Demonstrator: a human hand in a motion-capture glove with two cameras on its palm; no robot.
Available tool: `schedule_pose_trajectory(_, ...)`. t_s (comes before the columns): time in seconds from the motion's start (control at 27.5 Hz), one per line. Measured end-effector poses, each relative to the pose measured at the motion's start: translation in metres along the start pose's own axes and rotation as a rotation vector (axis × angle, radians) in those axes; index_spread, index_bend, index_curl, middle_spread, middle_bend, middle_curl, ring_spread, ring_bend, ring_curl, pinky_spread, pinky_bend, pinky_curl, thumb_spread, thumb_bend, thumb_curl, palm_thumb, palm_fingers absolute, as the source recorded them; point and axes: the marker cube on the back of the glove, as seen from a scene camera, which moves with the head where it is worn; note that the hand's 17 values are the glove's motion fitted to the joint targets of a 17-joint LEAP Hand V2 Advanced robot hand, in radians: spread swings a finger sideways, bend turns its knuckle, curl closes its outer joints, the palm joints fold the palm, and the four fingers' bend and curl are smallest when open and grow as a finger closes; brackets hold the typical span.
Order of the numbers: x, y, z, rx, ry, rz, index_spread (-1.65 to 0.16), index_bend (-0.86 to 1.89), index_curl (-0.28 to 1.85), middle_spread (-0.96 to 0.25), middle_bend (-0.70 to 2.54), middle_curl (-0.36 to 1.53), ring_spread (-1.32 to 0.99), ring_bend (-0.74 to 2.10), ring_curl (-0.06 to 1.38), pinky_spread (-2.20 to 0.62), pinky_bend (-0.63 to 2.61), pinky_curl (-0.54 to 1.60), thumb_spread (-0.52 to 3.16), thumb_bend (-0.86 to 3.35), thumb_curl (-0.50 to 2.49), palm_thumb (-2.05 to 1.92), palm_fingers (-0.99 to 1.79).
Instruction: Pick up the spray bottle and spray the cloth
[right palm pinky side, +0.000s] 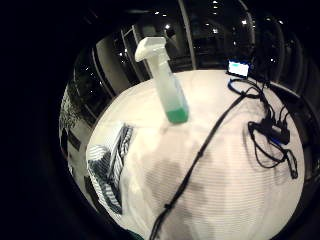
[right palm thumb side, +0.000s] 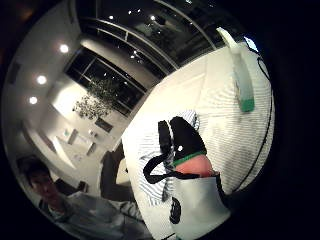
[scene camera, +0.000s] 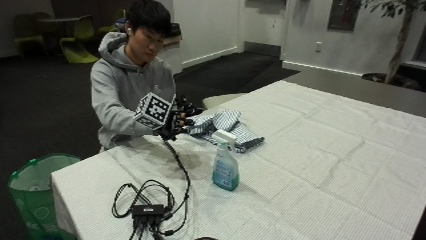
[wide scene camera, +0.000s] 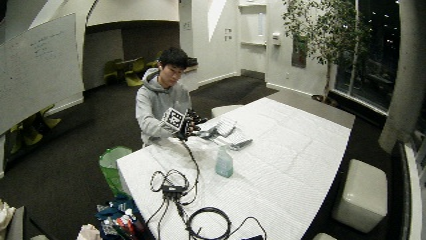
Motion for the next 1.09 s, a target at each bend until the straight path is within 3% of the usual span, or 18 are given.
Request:
schedule_pose_trajectory(0.33,0.016,-0.022,0.026,0.027,-0.09,0.101,-0.36,0.09,0.15,-0.11,0.2,0.29,-0.03,0.41,0.26,0.21,0.61,0.34,1.07,-0.02,0.34,0.65,-0.04)
schedule_pose_trajectory(0.76,0.052,-0.066,0.065,0.065,-0.336,0.36,-0.35,0.1,0.15,-0.1,0.21,0.31,-0.04,0.43,0.27,0.19,0.61,0.35,1.05,-0.01,0.37,0.71,-0.01)
schedule_pose_trajectory(1.09,0.069,-0.094,0.096,0.111,-0.49,0.493,-0.3,0.12,0.15,-0.03,0.32,0.35,-0.02,0.45,0.27,0.18,0.56,0.33,1.01,-0.01,0.4,0.78,0.11)
